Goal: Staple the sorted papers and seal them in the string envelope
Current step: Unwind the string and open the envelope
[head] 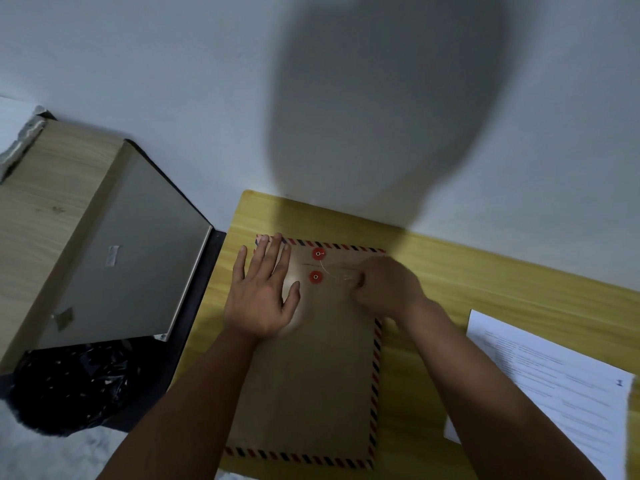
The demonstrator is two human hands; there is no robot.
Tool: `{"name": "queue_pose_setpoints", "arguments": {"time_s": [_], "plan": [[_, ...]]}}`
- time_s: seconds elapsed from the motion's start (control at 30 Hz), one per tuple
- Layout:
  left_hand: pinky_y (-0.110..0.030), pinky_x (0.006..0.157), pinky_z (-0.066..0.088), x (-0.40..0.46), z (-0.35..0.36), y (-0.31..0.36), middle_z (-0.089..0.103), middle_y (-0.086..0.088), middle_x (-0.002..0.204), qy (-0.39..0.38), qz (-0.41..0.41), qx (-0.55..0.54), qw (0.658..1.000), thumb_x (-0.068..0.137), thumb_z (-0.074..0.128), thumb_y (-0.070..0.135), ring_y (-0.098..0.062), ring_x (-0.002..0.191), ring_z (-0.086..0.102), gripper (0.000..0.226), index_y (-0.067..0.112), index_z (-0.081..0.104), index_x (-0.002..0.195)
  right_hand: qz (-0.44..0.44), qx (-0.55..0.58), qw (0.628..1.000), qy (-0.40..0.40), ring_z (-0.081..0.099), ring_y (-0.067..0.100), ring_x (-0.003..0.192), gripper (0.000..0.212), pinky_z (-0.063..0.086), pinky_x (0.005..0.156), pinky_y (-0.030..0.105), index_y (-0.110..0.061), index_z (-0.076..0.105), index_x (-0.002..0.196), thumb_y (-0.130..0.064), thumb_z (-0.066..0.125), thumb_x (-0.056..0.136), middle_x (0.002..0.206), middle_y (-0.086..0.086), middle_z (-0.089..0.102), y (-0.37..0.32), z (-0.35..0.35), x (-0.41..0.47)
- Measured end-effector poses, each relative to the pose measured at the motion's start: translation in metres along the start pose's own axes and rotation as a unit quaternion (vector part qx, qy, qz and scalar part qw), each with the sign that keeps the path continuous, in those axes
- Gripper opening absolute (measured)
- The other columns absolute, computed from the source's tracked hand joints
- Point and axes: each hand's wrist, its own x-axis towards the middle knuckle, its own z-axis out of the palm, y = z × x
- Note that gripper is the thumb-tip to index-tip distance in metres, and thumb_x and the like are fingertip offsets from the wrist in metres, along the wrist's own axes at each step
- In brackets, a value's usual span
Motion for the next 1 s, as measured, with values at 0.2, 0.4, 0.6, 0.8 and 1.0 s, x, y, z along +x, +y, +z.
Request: {"name": "queue_pose_setpoints", "arguments": {"time_s": [0.2, 0.4, 0.6, 0.8, 1.0], "plan": [[-0.059, 0.13, 0.014, 0.0, 0.0, 0.001, 0.02, -0.008, 0.176, 0.01, -0.003, -0.005, 1.0, 0.104, 0.039, 0.051, -0.025, 0.165, 0.01, 0.072, 0.012, 0.034, 0.164, 0.038, 0.146, 0.965, 0.214, 0.062, 0.017, 0.074, 0.008, 0.05, 0.063, 0.032, -0.021, 0.063, 0.086, -0.025, 0.057, 0.089, 0.082, -0.006, 0.067, 0.008, -0.026, 0.018], [-0.059, 0.13, 0.015, -0.001, 0.002, 0.0, 0.015, -0.007, 0.177, 0.007, -0.004, -0.007, 1.0, 0.103, 0.037, 0.053, -0.025, 0.165, 0.008, 0.074, 0.015, 0.028, 0.166, -0.037, 0.128, 0.964, 0.231, 0.064, 0.025, 0.106, 0.036, 0.055, 0.088, 0.038, -0.017, 0.066, 0.123, -0.02, 0.064, 0.087, 0.117, 0.004, 0.069, -0.006, -0.02, 0.034], [-0.057, 0.132, 0.011, 0.0, -0.001, 0.001, 0.004, -0.009, 0.178, 0.013, -0.016, -0.052, 0.998, 0.101, 0.042, 0.053, -0.029, 0.166, 0.002, 0.077, 0.019, 0.022, 0.168, -0.126, -0.026, 0.986, 0.109, 0.042, 0.024, 0.138, 0.07, 0.039, 0.109, 0.049, -0.031, 0.049, 0.146, -0.033, 0.067, 0.079, 0.148, -0.004, 0.046, -0.007, 0.003, 0.031], [-0.058, 0.132, 0.01, 0.0, -0.003, 0.001, 0.002, -0.01, 0.178, 0.003, -0.012, -0.076, 0.997, 0.1, 0.044, 0.055, -0.03, 0.165, 0.0, 0.079, 0.018, 0.024, 0.167, -0.182, -0.152, 0.958, 0.159, 0.054, 0.029, 0.119, 0.056, 0.045, 0.092, 0.044, -0.023, 0.053, 0.143, -0.031, 0.058, 0.087, 0.131, 0.004, 0.058, 0.0, 0.015, 0.032], [-0.059, 0.132, 0.002, 0.001, -0.019, -0.004, -0.016, -0.014, 0.176, -0.075, 0.005, -0.106, 0.992, 0.102, 0.048, 0.063, -0.034, 0.163, -0.016, 0.091, 0.015, 0.01, 0.169, -0.186, -0.15, 0.96, 0.144, 0.053, 0.032, 0.12, 0.068, 0.047, 0.092, 0.046, -0.023, 0.047, 0.146, -0.043, 0.057, 0.082, 0.136, 0.008, 0.054, 0.01, 0.015, 0.019]]}}
